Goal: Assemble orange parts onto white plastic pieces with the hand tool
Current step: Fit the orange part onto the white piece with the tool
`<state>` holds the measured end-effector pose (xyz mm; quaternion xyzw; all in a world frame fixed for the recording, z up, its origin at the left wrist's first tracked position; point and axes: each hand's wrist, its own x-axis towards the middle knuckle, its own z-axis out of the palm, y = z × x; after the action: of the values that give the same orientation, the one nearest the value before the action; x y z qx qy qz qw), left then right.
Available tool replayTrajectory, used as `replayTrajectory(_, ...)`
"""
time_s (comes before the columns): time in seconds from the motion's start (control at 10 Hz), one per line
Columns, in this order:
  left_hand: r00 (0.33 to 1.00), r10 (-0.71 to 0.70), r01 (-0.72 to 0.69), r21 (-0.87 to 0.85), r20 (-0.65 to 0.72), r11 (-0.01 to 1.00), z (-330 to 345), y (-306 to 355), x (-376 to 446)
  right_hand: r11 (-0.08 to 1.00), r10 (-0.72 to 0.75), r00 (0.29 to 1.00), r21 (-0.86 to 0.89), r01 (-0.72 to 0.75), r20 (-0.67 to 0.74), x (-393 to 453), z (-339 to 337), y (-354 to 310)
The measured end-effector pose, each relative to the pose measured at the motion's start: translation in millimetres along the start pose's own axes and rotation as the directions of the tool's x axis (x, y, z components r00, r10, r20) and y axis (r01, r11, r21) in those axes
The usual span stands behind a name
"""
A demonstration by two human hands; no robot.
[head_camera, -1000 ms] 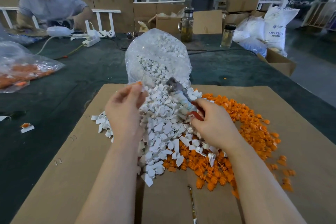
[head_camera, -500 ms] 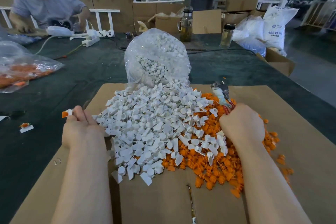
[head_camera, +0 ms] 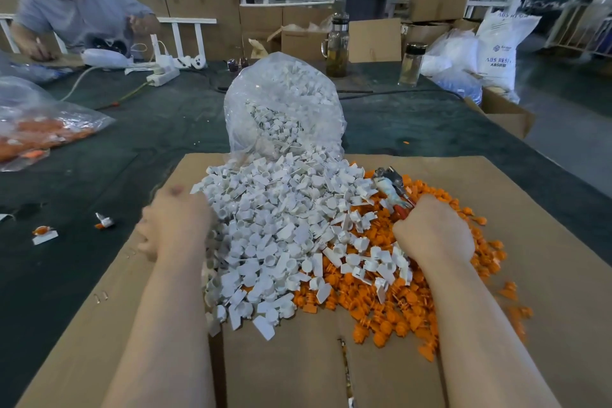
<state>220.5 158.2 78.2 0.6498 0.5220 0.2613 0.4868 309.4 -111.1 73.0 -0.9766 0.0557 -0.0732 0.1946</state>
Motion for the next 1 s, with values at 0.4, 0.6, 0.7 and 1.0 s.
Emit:
replayTrajectory(0.4, 0.884, 0.426, -0.452, 0.122, 0.195, 0.883, 17, -1, -22, 0.995, -0.014, 0.999, -0.103, 0.019, 0.044, -3, 2, -7)
replayTrajectory(0.6, 0.724, 0.633, -0.627, -0.122, 0.273, 0.770, 28, 9, -53, 0.994, -0.101, 0.995, 0.029, 0.102, -0.023, -2, 0, -8)
replayTrajectory(0.7, 0.629, 0.708, -0.681, -0.210, 0.322, 0.701, 35, 10, -69, 0.937, -0.194, 0.979, 0.282, 0.205, -0.065, -1, 2, -15)
replayTrajectory(1.0, 0.560, 0.678, -0.579, -0.360, 0.476, 0.732, 48, 10, -94, 0.492, -0.299, 0.952, 0.844, 0.211, -0.064, -16, -6, -34)
